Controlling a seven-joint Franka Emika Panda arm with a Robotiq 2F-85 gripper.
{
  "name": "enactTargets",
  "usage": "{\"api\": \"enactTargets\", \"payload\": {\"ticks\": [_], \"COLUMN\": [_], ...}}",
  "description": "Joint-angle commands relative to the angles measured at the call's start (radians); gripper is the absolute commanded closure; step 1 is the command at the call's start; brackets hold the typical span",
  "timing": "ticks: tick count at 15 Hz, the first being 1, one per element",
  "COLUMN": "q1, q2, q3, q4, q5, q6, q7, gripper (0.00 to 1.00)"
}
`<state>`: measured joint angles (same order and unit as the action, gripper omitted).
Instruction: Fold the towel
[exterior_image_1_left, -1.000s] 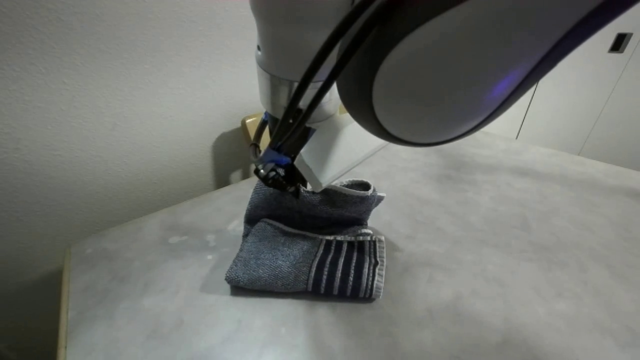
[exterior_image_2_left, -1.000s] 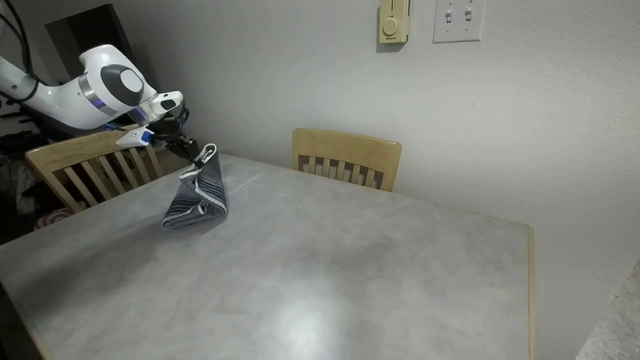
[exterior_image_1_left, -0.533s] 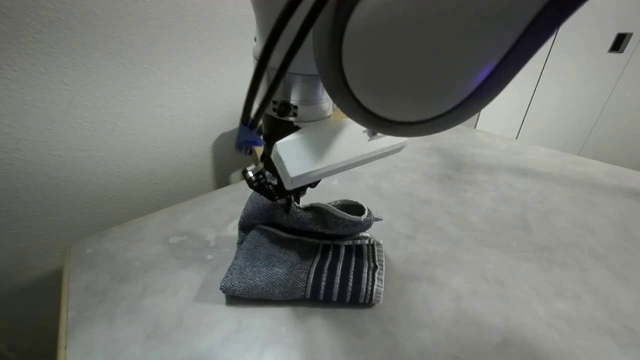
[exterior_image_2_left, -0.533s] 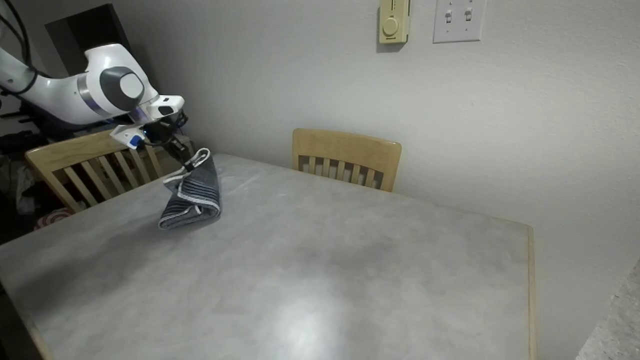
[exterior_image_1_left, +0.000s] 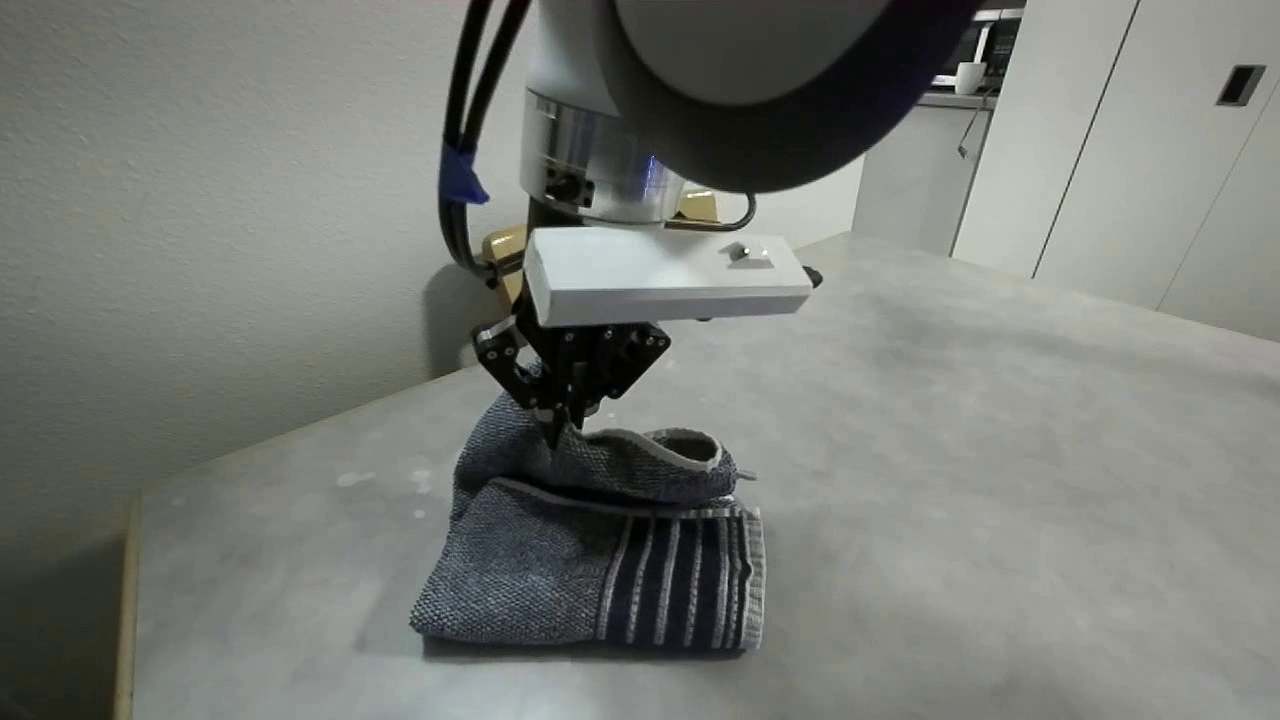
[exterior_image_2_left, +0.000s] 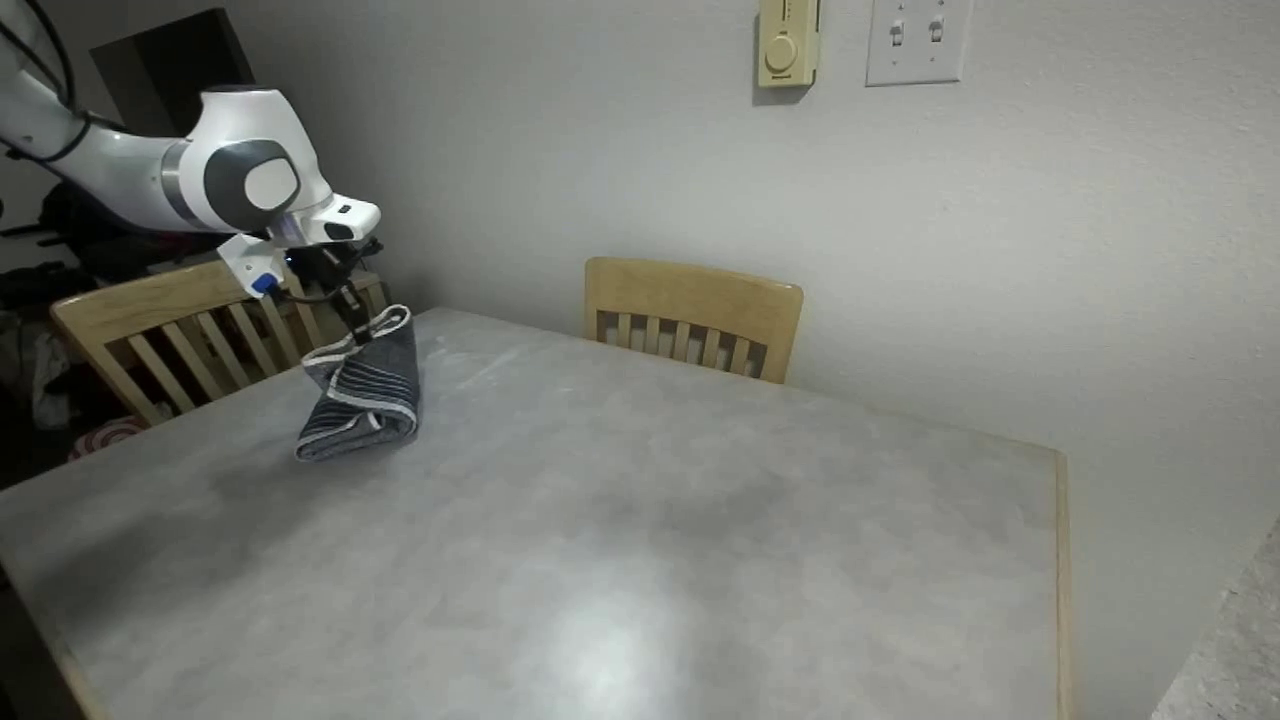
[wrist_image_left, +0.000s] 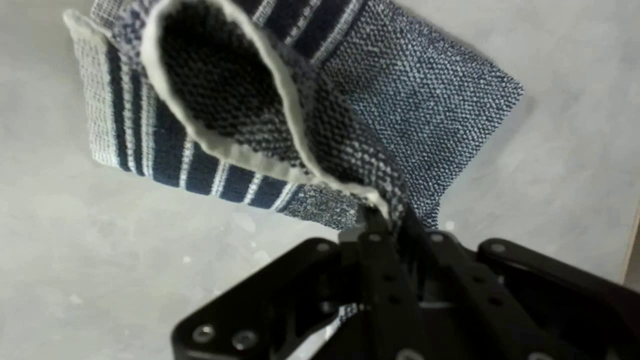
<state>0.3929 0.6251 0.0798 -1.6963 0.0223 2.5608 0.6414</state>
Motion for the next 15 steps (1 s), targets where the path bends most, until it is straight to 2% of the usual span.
{"api": "enactTargets", "payload": {"ticks": [1,6,7,8,15], "q1": [-0.057,-0.098,-0.054,-0.054,-0.050], "q2": [0.010,0.054,0.032,0.037,0.037], "q3": [0.062,0.142,0.089,0.093,0.087], "q4": [0.005,0.037,0.011,0.013,0.013], "q5": [0.096,0.214,0.179,0.184,0.183], "q6": [-0.009,-0.035,-0.005,-0.005,-0.004], "q7": [-0.095,-0.255,-0.193,-0.200,-0.198], "gripper": [0.98,0.98,0.98,0.90,0.90]}}
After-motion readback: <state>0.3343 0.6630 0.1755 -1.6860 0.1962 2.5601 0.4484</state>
